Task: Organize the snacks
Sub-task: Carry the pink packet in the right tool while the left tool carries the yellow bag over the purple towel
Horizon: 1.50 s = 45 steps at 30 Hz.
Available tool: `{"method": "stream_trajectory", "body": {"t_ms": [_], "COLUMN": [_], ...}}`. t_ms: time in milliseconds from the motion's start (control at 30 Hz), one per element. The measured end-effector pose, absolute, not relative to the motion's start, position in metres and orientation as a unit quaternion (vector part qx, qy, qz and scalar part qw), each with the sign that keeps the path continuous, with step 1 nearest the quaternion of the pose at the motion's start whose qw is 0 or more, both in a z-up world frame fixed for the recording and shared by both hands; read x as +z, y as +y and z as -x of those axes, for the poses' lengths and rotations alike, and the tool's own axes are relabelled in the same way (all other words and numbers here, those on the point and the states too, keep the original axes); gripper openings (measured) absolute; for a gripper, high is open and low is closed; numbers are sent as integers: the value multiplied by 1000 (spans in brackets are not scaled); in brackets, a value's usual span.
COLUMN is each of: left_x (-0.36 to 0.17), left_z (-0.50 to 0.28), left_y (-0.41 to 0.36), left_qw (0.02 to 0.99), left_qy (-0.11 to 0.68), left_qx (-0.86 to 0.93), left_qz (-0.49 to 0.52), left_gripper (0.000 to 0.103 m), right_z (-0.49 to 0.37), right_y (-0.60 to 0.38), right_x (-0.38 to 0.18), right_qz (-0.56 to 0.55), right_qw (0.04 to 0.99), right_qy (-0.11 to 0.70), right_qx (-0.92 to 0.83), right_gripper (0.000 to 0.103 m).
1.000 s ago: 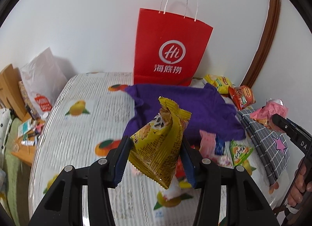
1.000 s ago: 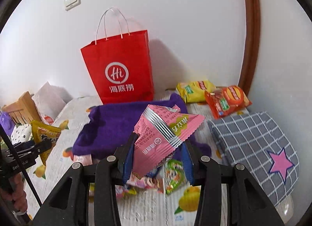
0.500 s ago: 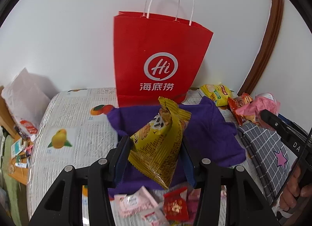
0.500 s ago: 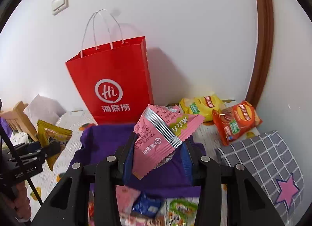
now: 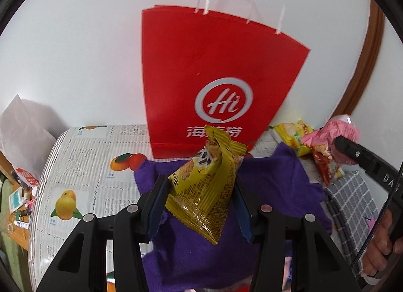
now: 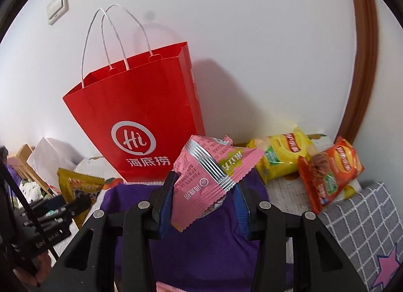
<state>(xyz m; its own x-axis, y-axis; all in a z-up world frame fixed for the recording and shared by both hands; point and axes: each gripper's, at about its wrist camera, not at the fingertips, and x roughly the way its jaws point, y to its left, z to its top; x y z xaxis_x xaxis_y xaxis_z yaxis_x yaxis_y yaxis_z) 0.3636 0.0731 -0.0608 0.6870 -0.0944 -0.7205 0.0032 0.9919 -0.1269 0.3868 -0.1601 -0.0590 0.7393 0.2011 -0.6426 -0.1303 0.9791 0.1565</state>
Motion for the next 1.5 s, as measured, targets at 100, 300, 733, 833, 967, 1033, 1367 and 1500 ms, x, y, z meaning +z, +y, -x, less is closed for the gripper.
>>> {"method": "stream_trajectory", "body": {"t_ms": [100, 300, 733, 833, 967, 1033, 1367, 1500], "left_x": [-76, -85, -101, -105, -107, -106, -108, -108], "left_z": [-371, -374, -385, -387, -388, -388, -390, -389], "left_y": [76, 80, 80, 80, 80, 80, 85, 85], "left_qw": [908, 907, 899, 896, 895, 895, 892, 893], "left_qy": [415, 417, 435, 441, 444, 443, 448, 448], "left_qx": [-18, -19, -5, -6, -6, -6, -1, -1], "left_qz": [51, 55, 52, 50, 48, 50, 55, 55], "left_gripper": [48, 48, 48, 48, 48, 48, 48, 48], "right_z": [-394, -409, -429, -430, -431, -434, -438, -440], "right_y": [-155, -151, -165, -167, -168, -169, -171, -172], "right_x": [-68, -94, -123, -125, -129, -135, -148, -151], "right_qz": [-50, -32, -38, -39, -32, -28, -35, -35], "right_qw": [930, 920, 902, 900, 897, 890, 878, 876], "right_qy": [352, 381, 422, 428, 437, 451, 474, 478], "right_qx": [95, 91, 78, 74, 67, 60, 61, 58], "right_gripper": [43, 43, 43, 43, 43, 43, 43, 43]}}
